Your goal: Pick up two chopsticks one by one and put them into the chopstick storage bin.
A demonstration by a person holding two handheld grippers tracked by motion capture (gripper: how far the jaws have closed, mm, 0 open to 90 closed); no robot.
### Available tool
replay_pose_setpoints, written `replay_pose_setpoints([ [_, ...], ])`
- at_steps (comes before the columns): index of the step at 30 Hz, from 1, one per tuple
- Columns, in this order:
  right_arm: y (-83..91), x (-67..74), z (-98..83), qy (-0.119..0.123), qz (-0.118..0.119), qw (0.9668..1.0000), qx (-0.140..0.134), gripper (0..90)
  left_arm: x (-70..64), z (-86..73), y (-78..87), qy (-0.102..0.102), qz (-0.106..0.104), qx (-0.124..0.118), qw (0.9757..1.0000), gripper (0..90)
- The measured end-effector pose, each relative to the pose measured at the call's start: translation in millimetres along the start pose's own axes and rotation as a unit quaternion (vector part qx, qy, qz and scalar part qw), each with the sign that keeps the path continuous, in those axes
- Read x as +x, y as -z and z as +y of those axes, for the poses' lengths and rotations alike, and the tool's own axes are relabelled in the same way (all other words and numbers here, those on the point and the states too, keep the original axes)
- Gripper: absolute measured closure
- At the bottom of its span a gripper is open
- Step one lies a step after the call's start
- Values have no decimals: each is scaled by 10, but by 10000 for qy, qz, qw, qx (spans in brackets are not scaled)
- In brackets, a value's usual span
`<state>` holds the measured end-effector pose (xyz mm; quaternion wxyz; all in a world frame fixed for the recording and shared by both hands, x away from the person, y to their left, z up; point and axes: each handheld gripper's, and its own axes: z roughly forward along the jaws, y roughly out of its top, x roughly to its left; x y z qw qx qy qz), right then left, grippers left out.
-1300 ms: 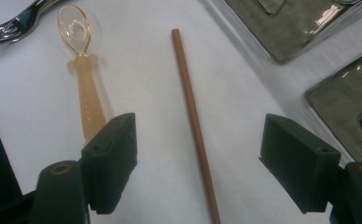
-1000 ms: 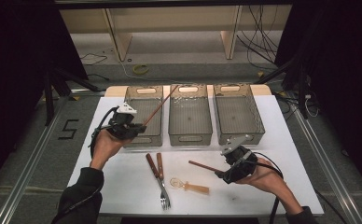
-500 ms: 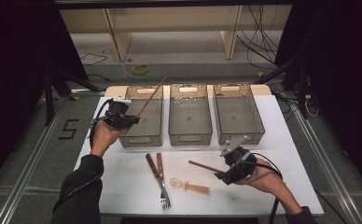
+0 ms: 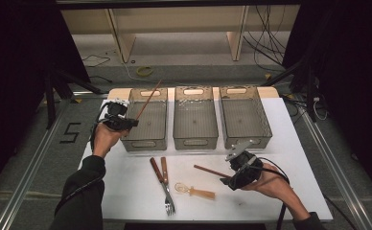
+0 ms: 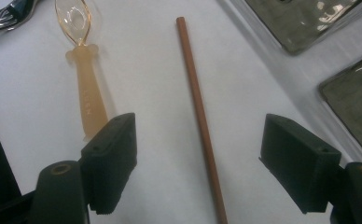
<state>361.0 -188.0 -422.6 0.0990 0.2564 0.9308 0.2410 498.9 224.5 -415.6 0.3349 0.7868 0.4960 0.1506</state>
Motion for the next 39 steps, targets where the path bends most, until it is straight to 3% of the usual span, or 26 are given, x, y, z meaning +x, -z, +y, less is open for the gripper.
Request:
replay_pose_setpoints([
  [23, 2, -24, -9, 42, 57, 10000, 20, 282, 29, -67, -157, 325, 81, 196, 9992, 813],
  [26, 3, -23, -13, 25, 59, 10000, 58, 282, 16, -57, -145, 290, 114, 189, 9993, 700],
  [32, 29, -31, -15, 11, 59, 10000, 29, 281, -21, -46, -39, 321, -51, -57, 9995, 565],
  [36, 34, -42, -20, -1, 30, 10000, 23, 282, -111, -68, 58, 357, -352, -320, 9982, 445],
  [39, 36, -46, -24, -16, 49, 10000, 79, 283, -212, -94, 136, 248, -498, -430, 9975, 333],
])
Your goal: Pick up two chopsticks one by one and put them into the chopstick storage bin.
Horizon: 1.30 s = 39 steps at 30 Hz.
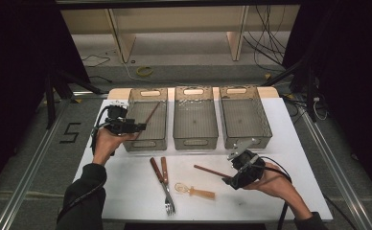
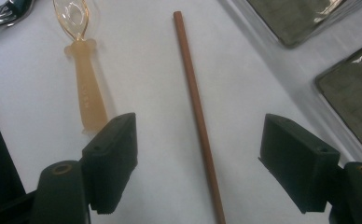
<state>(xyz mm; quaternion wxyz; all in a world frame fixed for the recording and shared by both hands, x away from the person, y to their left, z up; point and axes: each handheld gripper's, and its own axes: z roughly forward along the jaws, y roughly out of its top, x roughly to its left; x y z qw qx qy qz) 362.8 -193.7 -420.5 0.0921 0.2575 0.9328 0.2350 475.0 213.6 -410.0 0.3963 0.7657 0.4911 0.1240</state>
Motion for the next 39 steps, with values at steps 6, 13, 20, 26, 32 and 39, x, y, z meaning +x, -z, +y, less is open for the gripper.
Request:
replay_pose_setpoints([
  [6, 3, -16, -12, -24, 21, 9999, 122, 299, -153, -133, 126, -150, -453, -351, 9982, 236],
  [13, -37, -52, -13, -26, 46, 9998, 190, 307, -251, -258, 167, -308, -817, -515, 9949, 198],
  [20, -59, -93, -28, -55, 66, 9994, 330, 328, -377, -373, 162, -570, -936, -581, 9923, 195],
  [26, -78, -126, -35, 46, 74, 9984, 551, 407, -503, -432, 195, -712, -1083, -631, 9896, 185],
  [32, -138, -154, -46, 65, 90, 9963, 852, 490, -610, -532, 209, -826, -1131, -704, 9876, 182],
  [39, -217, -209, -55, 25, 151, 9940, 1086, 586, -651, -672, 211, -934, -1220, -808, 9848, 170],
])
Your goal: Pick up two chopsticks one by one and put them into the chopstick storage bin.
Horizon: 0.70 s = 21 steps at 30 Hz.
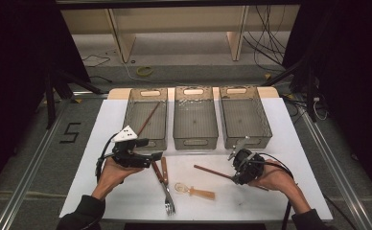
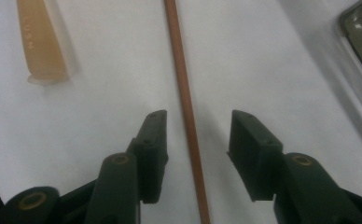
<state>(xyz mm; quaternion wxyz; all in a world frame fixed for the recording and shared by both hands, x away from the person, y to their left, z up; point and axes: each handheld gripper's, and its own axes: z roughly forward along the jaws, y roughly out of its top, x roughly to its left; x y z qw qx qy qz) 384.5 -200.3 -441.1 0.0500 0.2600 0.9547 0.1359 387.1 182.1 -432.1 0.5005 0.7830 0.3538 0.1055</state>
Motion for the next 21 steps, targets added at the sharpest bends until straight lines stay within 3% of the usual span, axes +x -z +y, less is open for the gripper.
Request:
replay_pose_setpoints([
  [14, -135, -41, 53, 269, 122, 9991, 320, 711, -202, -139, -27, -164, -46, 115, 9998, 169],
  [21, -175, -14, 76, 387, 70, 9979, 507, 771, -254, -137, -23, -343, -34, 191, 9992, 168],
])
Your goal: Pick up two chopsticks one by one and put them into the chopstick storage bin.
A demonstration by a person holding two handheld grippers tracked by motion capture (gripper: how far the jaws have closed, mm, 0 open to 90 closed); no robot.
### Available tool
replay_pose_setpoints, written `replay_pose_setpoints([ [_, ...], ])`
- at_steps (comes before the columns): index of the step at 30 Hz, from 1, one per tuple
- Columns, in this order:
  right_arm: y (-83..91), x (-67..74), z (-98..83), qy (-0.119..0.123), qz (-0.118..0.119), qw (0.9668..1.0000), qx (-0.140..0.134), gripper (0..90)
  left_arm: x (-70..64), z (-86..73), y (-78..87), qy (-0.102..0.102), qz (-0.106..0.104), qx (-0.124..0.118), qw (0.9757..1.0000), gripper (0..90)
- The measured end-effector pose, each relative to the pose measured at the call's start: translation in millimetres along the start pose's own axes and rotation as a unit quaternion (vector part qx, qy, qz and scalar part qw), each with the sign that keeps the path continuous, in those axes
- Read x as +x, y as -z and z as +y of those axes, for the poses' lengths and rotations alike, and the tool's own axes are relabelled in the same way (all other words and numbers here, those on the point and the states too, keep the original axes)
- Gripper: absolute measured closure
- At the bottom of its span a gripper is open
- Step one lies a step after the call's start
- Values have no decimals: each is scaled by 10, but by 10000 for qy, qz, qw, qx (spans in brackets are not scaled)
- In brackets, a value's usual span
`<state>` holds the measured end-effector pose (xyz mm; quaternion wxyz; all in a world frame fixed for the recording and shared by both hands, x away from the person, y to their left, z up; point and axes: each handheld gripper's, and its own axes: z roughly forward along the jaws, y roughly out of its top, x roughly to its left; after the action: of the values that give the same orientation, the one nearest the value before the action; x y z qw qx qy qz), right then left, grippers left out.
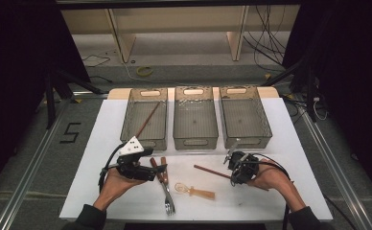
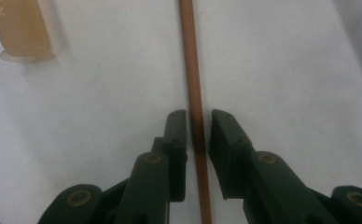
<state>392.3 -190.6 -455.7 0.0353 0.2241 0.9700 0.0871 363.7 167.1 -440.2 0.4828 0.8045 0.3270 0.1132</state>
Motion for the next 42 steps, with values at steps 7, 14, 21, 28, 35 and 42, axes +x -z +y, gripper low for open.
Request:
replay_pose_setpoints([
  [7, -6, 7, 30, 29, 27, 9999, 96, 814, 23, -17, -11, 19, 20, 25, 10000, 168],
  [14, -10, 8, 58, 81, 31, 9998, 186, 836, 2, -6, -14, -19, -19, 22, 10000, 172],
  [21, -5, 31, 63, 219, -27, 9995, 213, 851, -7, -7, -27, -43, -44, 34, 10000, 174],
  [28, 90, 53, 62, 258, 4, 9997, 13, 852, -17, -2, -34, -83, -87, 87, 9999, 176],
  [35, 283, 119, 81, 346, -121, 9986, -376, 852, -67, 37, -66, -176, -157, 145, 9996, 175],
  [42, 350, 242, 170, 640, -216, 9966, -474, 852, -167, 145, -120, -495, -296, 304, 9979, 174],
])
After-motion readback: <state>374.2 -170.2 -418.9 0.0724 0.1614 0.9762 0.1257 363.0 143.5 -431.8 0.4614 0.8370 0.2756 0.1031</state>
